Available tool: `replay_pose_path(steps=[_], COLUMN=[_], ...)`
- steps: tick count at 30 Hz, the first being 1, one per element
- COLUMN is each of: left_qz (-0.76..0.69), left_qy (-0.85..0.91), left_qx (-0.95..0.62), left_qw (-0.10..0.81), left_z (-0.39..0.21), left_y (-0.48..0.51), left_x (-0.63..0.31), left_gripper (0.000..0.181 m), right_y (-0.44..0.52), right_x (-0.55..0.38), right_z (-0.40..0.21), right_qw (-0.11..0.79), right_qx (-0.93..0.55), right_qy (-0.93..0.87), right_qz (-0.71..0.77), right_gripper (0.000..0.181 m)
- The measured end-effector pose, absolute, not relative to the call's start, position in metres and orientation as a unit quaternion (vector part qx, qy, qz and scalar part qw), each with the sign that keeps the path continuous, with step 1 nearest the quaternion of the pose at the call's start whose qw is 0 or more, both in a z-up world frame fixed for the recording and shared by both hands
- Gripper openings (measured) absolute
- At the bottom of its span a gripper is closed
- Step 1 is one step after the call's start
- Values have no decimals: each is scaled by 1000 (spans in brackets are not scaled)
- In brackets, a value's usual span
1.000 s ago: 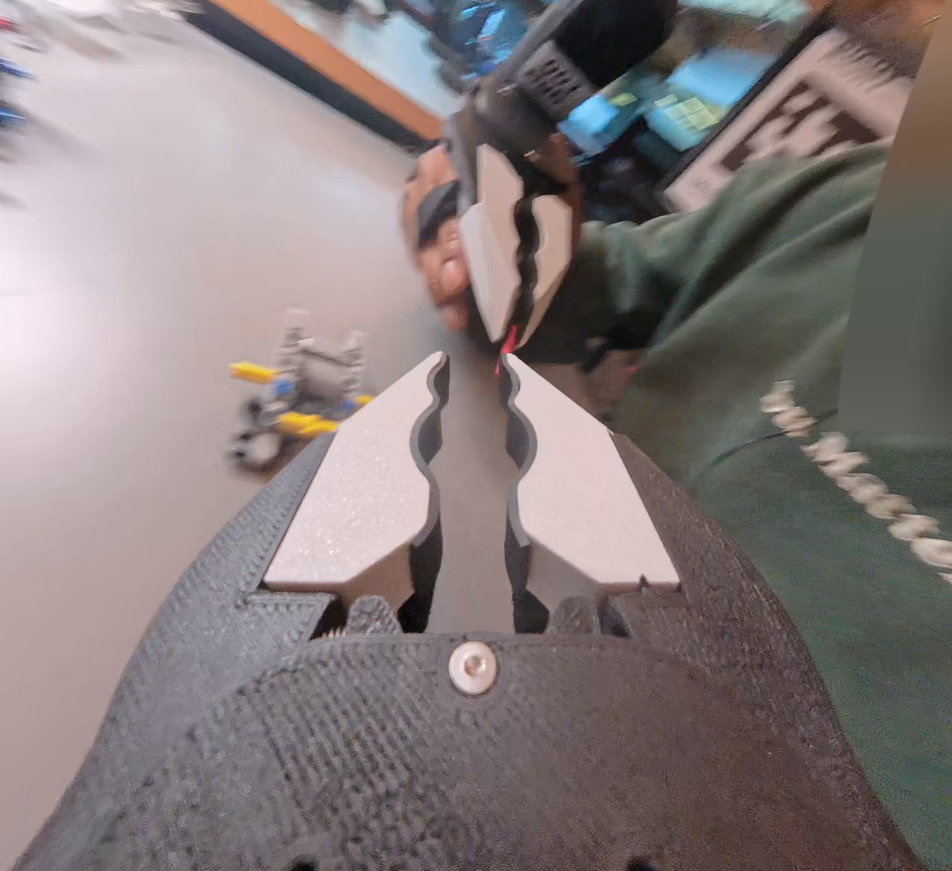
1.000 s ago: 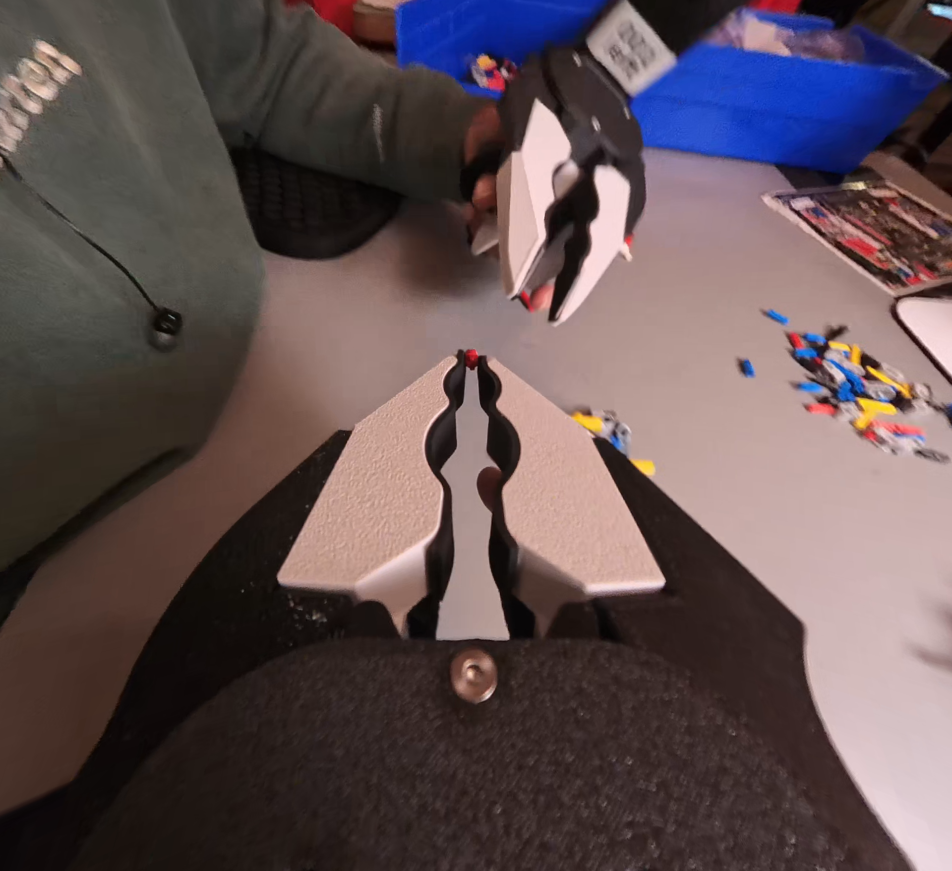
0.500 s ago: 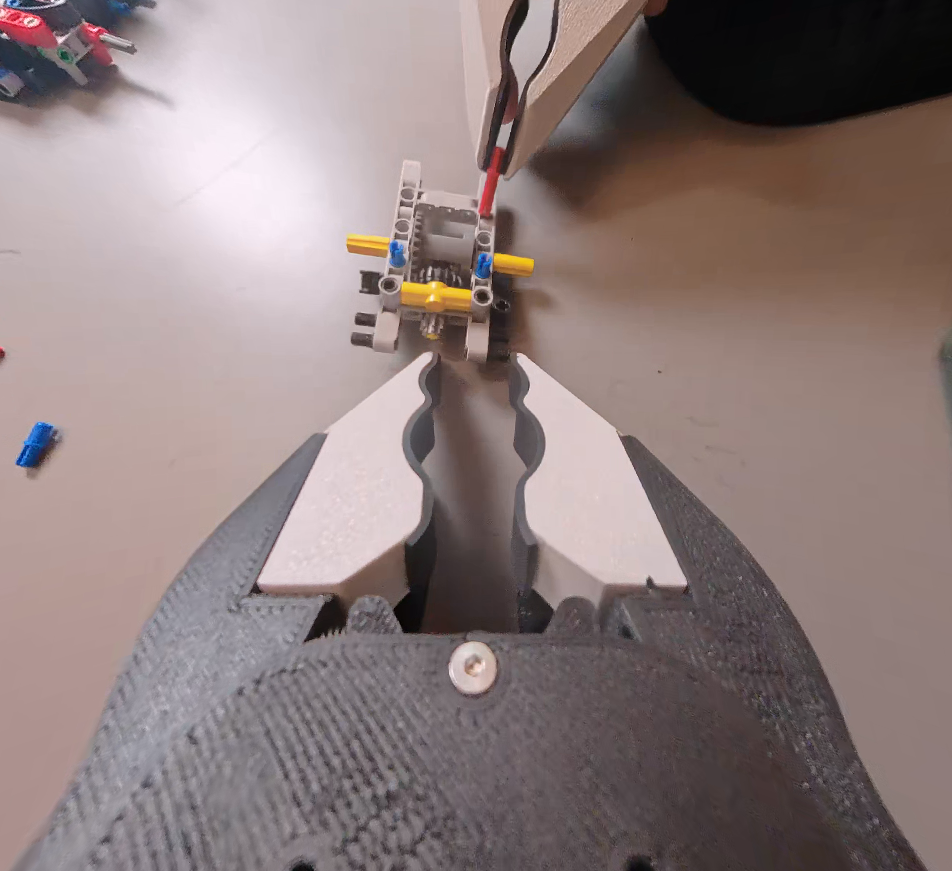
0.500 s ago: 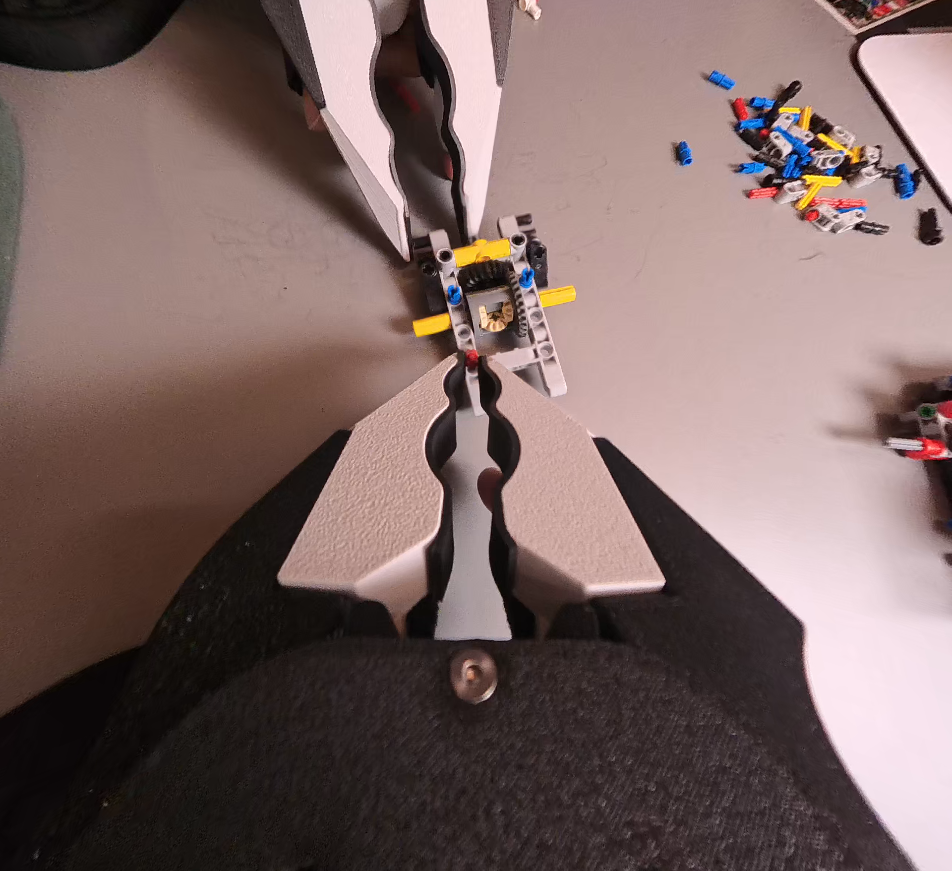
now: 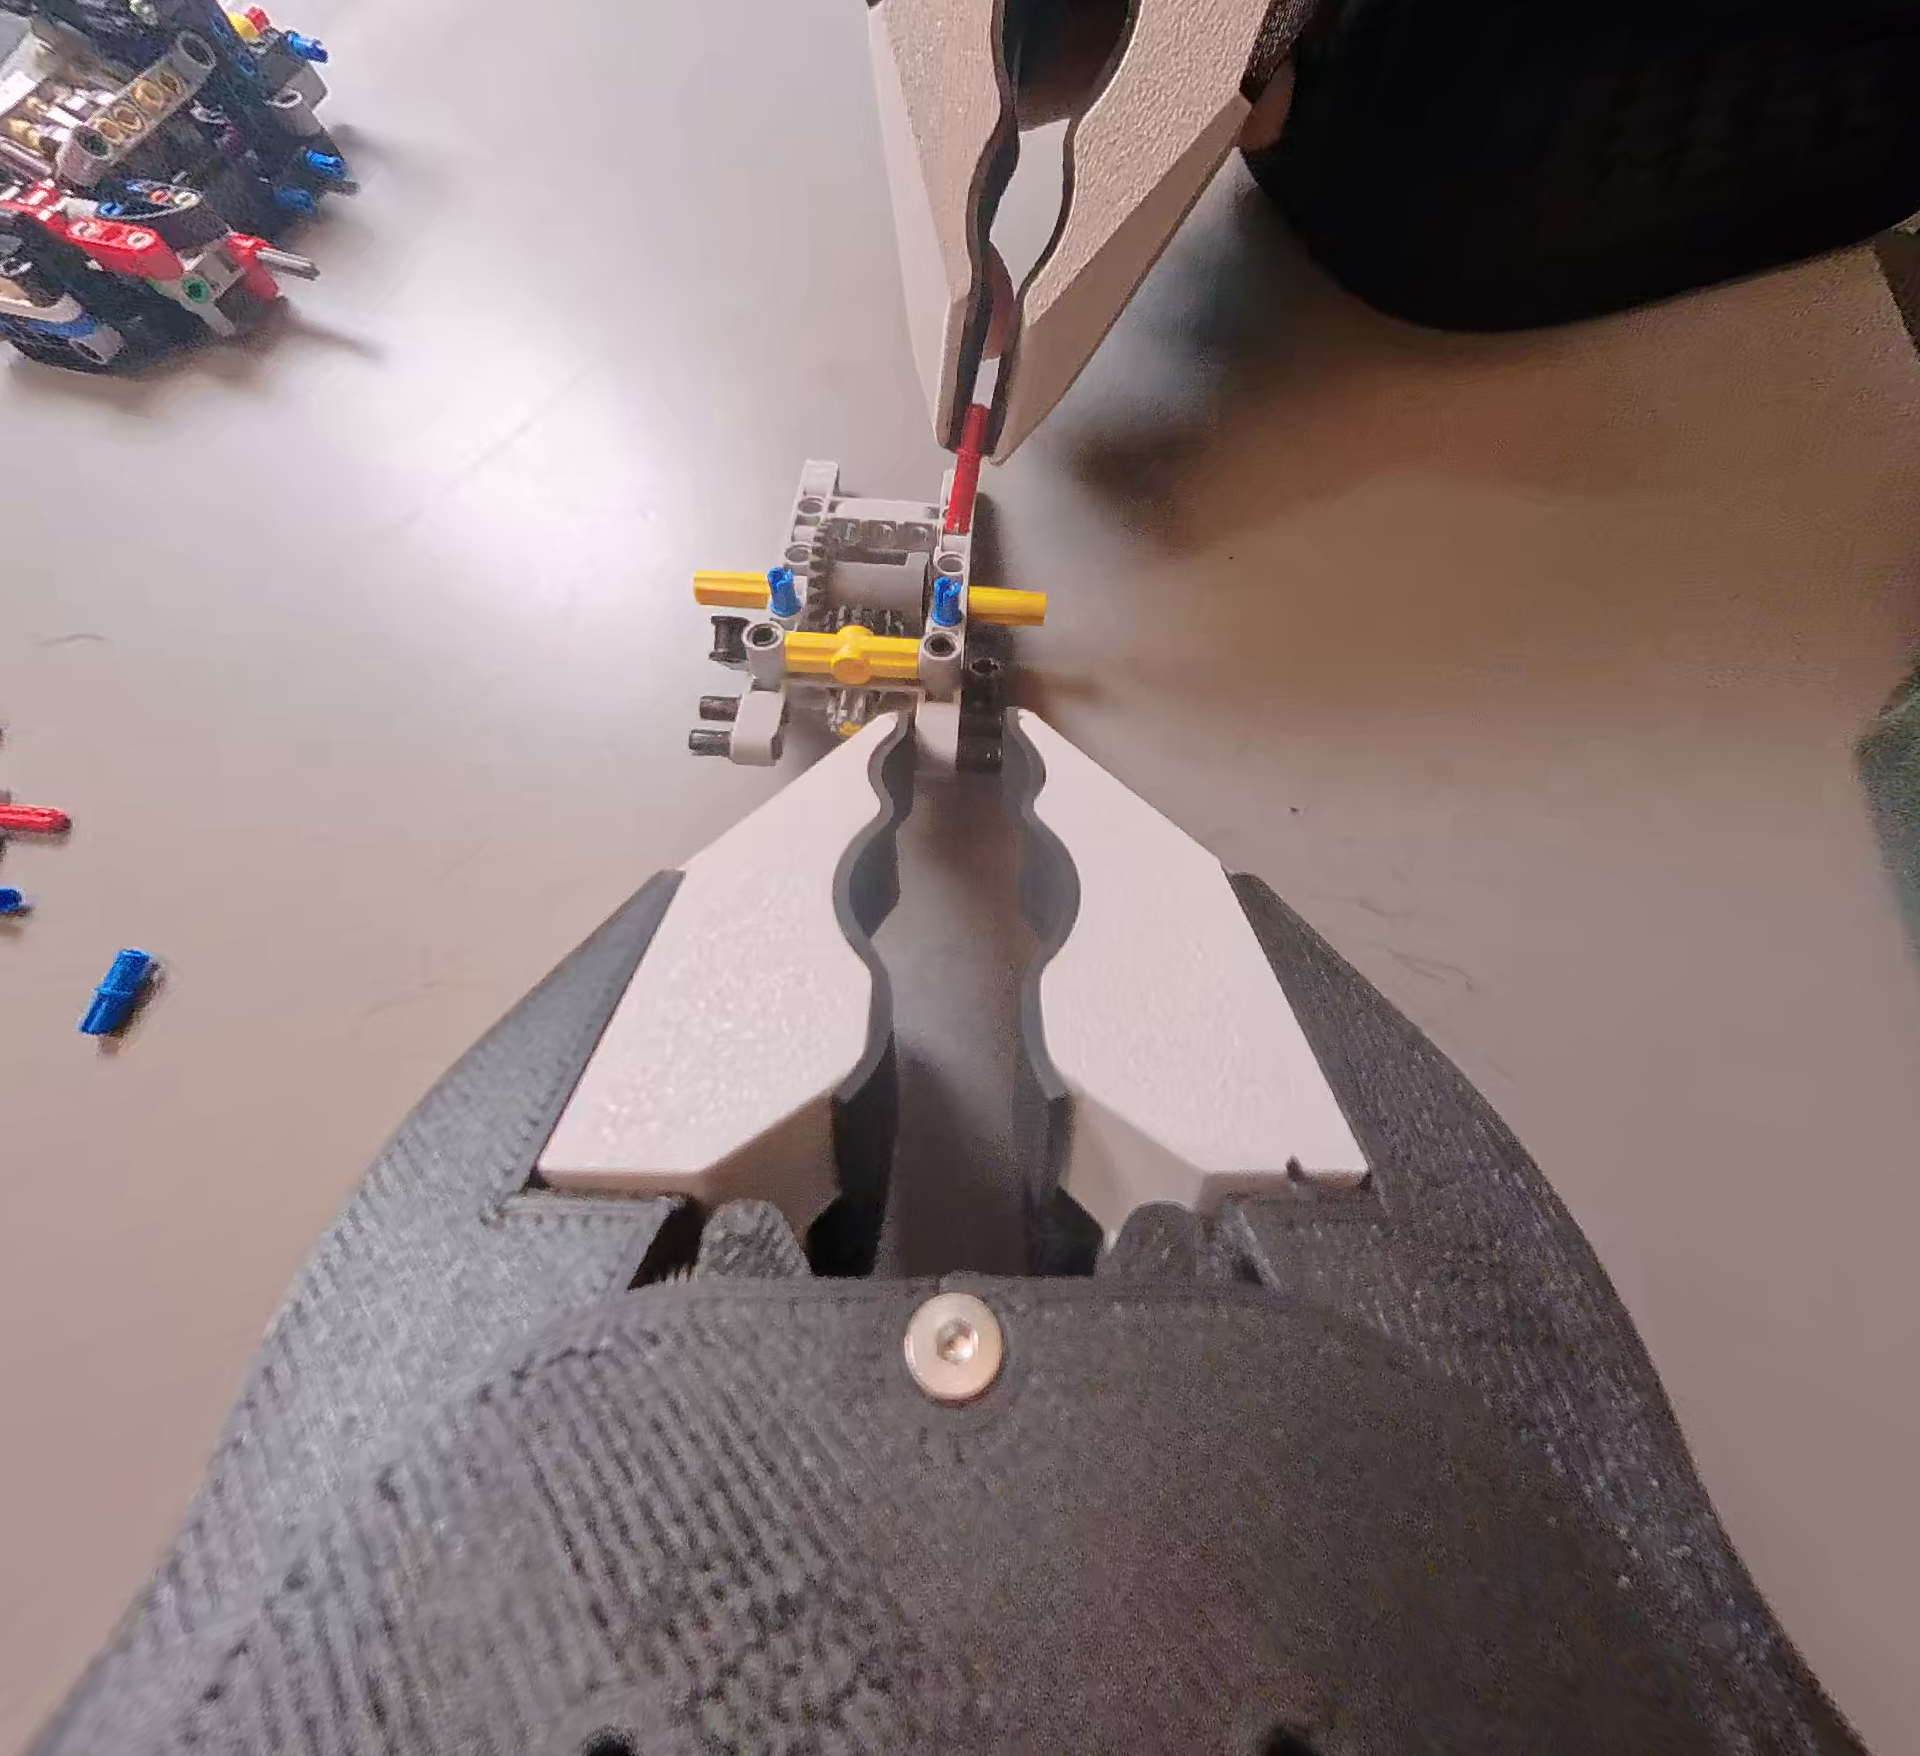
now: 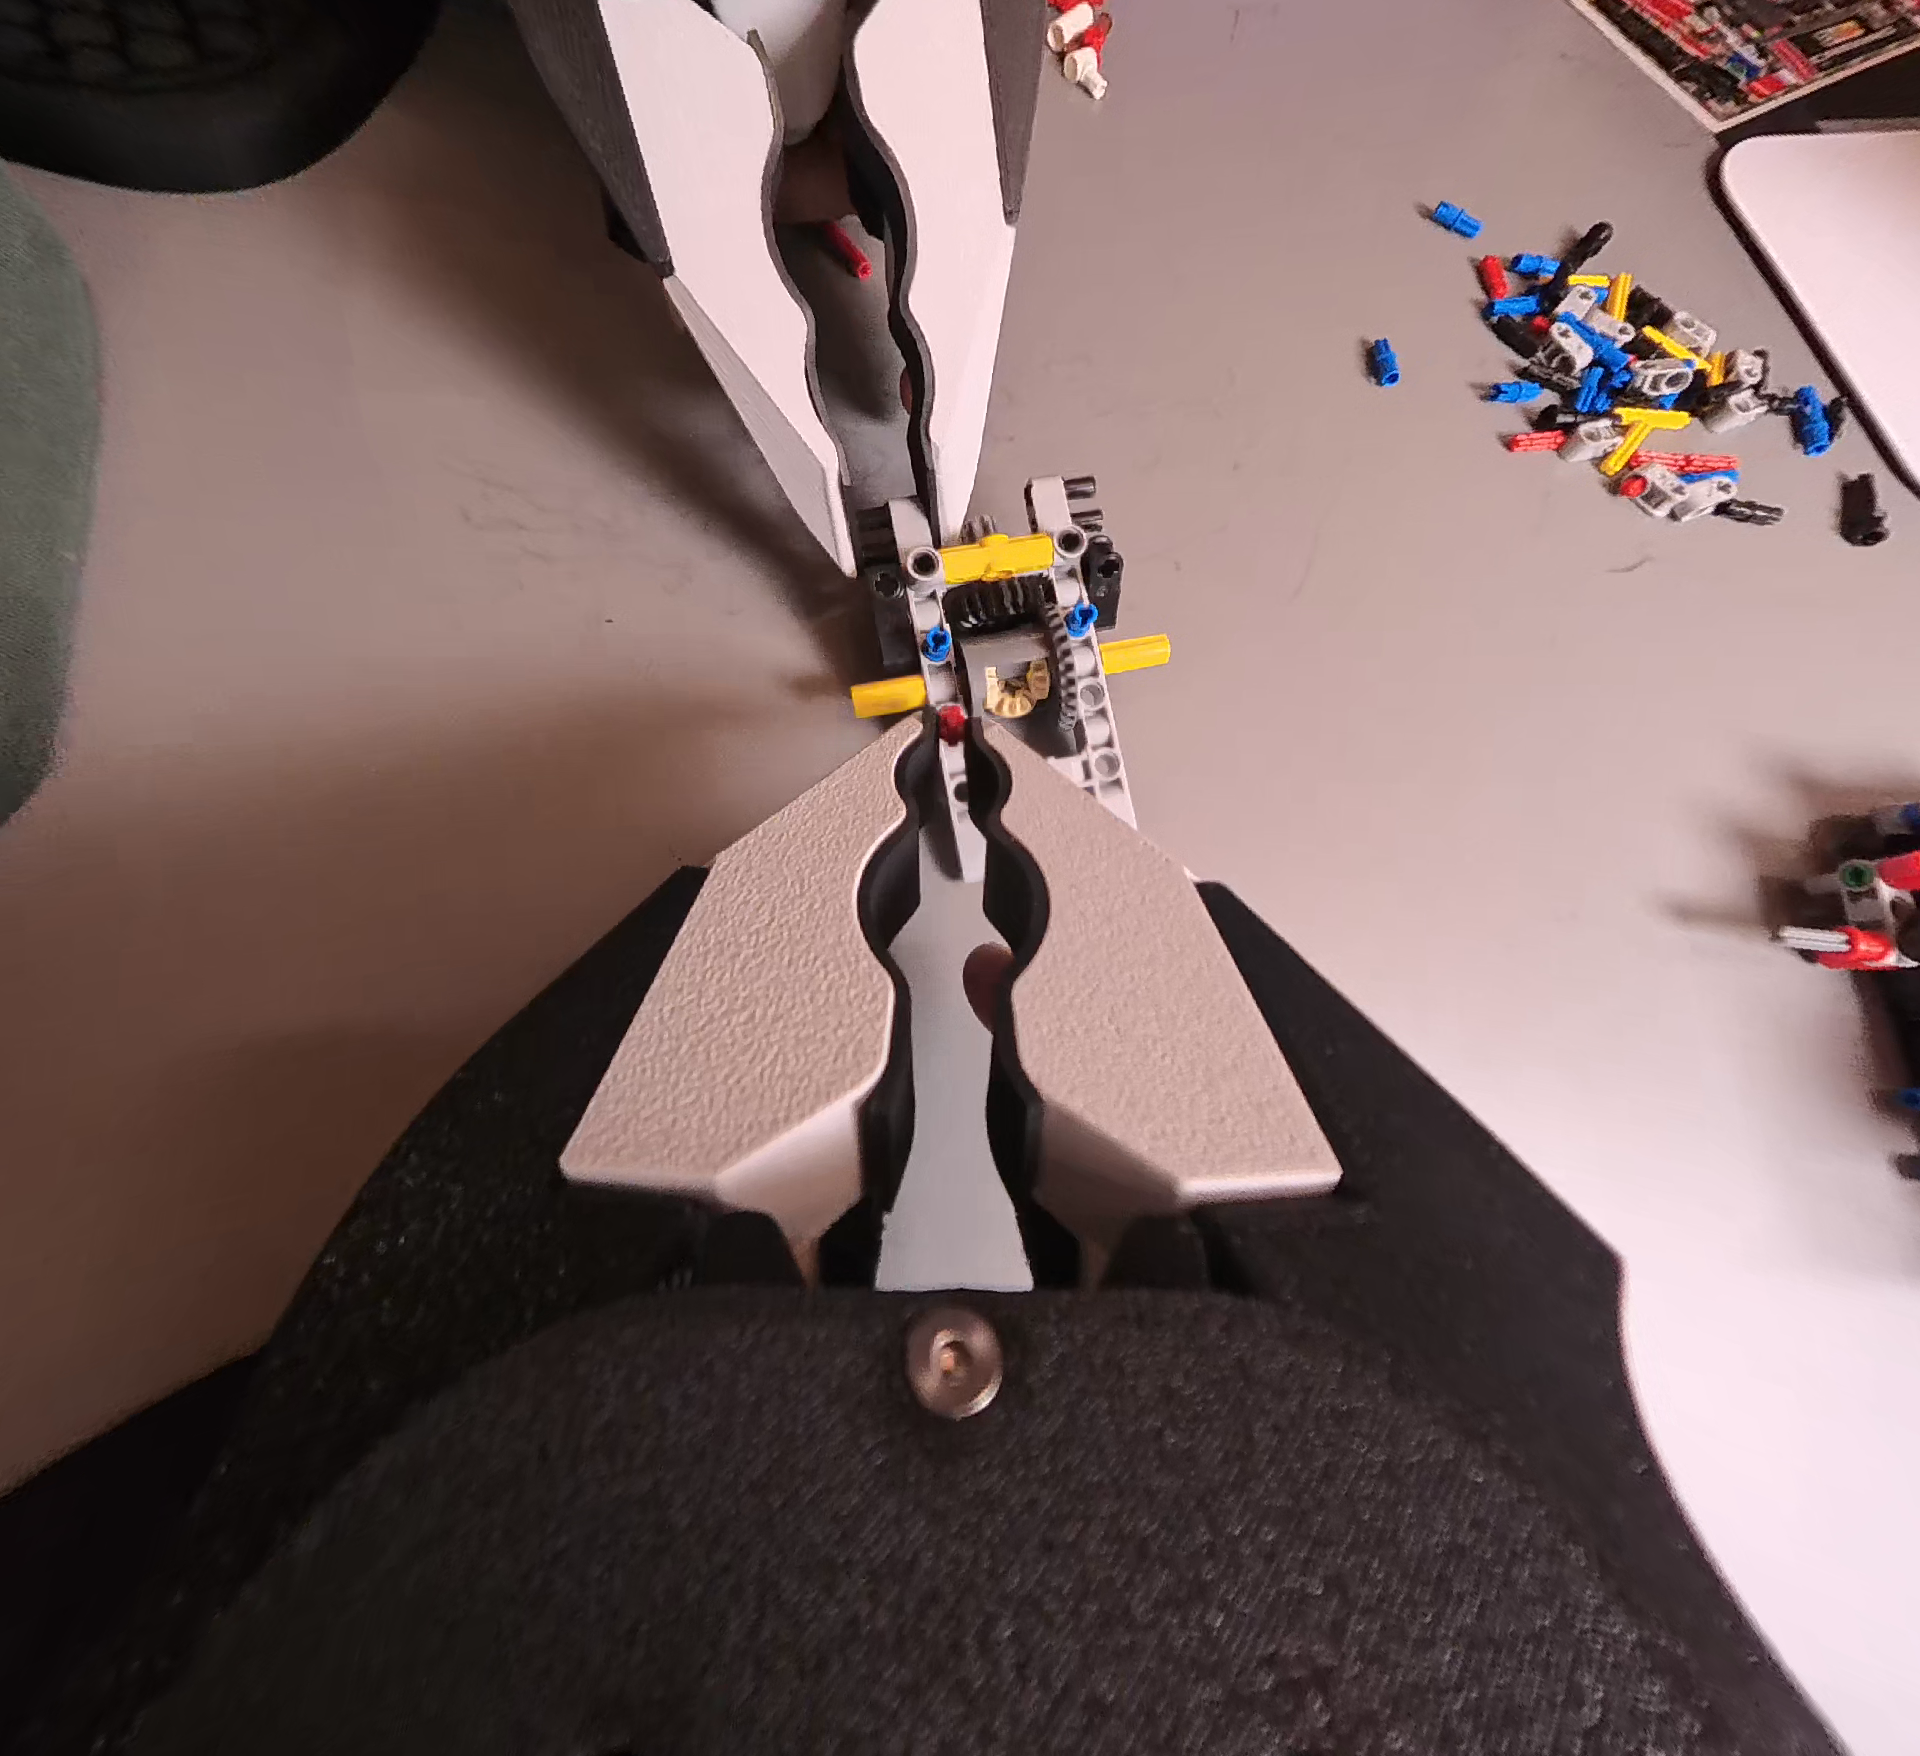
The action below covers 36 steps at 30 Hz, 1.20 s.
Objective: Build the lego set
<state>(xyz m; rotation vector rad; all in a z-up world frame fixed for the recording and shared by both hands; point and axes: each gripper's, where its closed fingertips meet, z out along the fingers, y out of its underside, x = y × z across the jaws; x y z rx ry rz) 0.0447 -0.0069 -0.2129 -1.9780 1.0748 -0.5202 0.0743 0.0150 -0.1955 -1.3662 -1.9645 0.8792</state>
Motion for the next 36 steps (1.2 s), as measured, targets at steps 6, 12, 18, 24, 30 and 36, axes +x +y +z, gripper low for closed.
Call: replay_pose_path(steps=[6, 12, 18, 24, 30, 36], left_qz=[-209, -210, -210, -189, -198, -208], left_qy=[430, 431, 426, 434, 429, 427], left_qx=[-781, -780, -779, -779, -773, -765], left_qw=[402, 402, 410, 411, 423, 435], left_z=[-213, -214, -215, -218, -213, -208], left_y=[-10, -12, -12, -14, -14, -16], left_x=[48, 49, 50, 49, 49, 52], left_gripper=[14, 14, 14, 14, 14, 14], right_y=[13, 9, 8, 10, 10, 8], right_x=[73, 76, 75, 81, 79, 80], right_z=[-202, -205, -206, -212, -209, -206], right_qw=[280, 246, 187, 148, 138, 125], right_qx=[-515, -515, -520, -523, -541, -536], right_qy=[-753, -780, -809, -829, -820, -828], right_qz=[299, 256, 199, 135, 124, 110], right_gripper=[3, 3, 3, 3, 3, 3])
